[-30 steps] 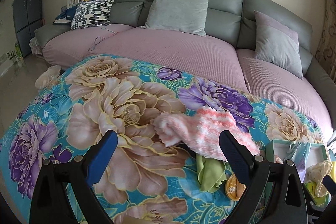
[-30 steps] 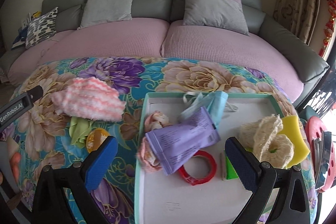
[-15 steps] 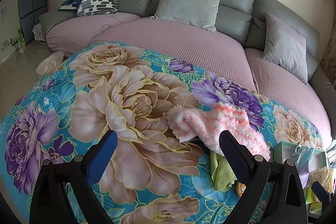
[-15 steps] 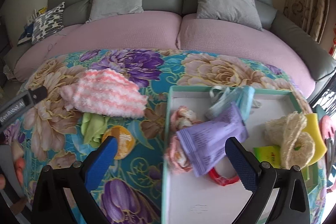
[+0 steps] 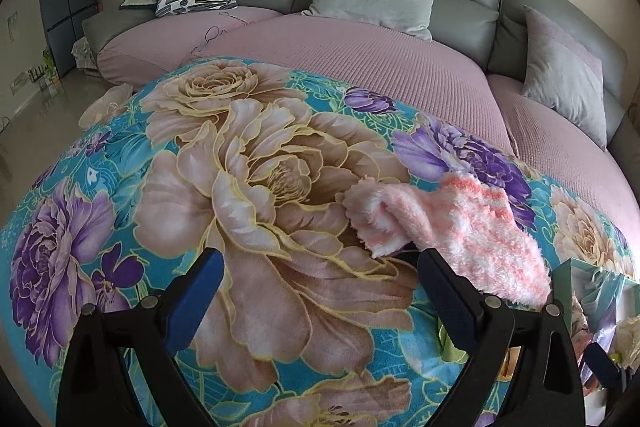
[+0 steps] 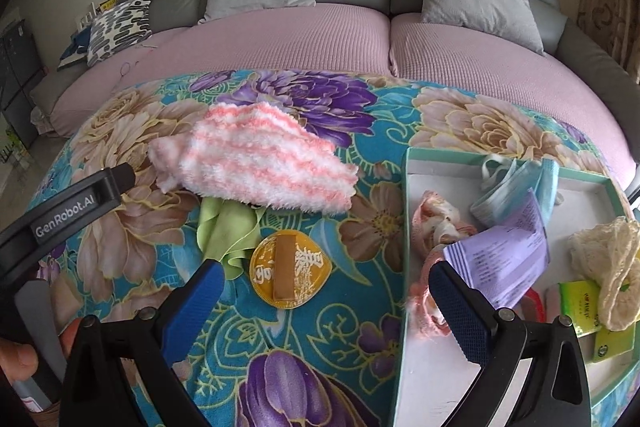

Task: Organize soft objects
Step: 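Move the left tool to the pink fluffy cloth while the right tool reaches the round gold packet, then close the left tool on the pink fluffy cloth while the right tool grasps the gold packet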

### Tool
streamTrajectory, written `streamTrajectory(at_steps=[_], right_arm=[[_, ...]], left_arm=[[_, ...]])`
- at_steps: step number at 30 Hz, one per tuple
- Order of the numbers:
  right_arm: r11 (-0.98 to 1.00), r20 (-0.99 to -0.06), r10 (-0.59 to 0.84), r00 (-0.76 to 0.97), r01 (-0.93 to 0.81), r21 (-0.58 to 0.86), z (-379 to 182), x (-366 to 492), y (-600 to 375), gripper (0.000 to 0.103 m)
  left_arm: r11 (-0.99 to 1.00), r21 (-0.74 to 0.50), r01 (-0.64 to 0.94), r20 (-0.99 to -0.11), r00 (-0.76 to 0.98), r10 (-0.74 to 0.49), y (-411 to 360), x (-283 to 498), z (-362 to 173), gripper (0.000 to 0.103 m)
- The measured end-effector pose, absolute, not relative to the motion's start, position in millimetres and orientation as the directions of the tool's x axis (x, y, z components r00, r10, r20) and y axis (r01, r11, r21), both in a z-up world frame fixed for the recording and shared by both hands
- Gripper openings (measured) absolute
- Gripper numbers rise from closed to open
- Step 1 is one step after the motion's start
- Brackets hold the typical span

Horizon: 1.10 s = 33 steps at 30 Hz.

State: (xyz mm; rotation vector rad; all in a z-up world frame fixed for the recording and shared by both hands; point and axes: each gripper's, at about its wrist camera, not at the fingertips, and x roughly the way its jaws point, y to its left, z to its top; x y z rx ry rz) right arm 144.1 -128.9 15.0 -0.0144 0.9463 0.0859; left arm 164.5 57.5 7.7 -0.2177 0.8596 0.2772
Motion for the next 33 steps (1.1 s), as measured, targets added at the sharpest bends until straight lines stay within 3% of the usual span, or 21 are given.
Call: streamTrajectory(at_steps=[6, 11, 15, 17, 22, 33], right_arm=[[0.994, -0.816, 0.102, 0.569, -0.095, 0.058, 8.8, 146.0, -128.7, 0.101], [0.988, -0.810, 0.149, 0.567, -0.114, 0.102, 6.9, 147.2, -130.4, 0.085], [0.980, -0.809, 0.192, 0.556, -0.156, 0.126, 5.6, 146.3, -125.6, 0.080], [0.977, -0.810, 0.200, 0.552, -0.179, 0.119, 4.9, 145.8, -119.7, 0.072], [0.976, -0.827, 0.192, 0.528, -0.190, 0.105, -4.8, 150.6, -112.5, 0.071], [0.983, -0.853, 0.161, 0.497, -0.163, 0.090, -21.8, 161.6, -111.8, 0.056]], left_arm=[[0.941, -0.083, -0.328, -0.780, 0.609, 0.144, 58.1, 166.0, 3.1, 0.098], [0.945, -0.103, -0.312, -0.788, 0.605, 0.114, 59.0, 167.6, 0.0, 0.098], [0.950, -0.104, -0.296, -0.800, 0.592, 0.096, 59.6, 168.9, -2.9, 0.098], [0.950, -0.111, -0.292, -0.809, 0.581, 0.084, 60.4, 170.3, -5.3, 0.098], [0.956, -0.118, -0.267, -0.810, 0.583, 0.062, 58.7, 172.8, -4.8, 0.098], [0.955, -0.237, -0.180, -0.792, 0.605, -0.082, 41.7, 188.7, -6.6, 0.097]])
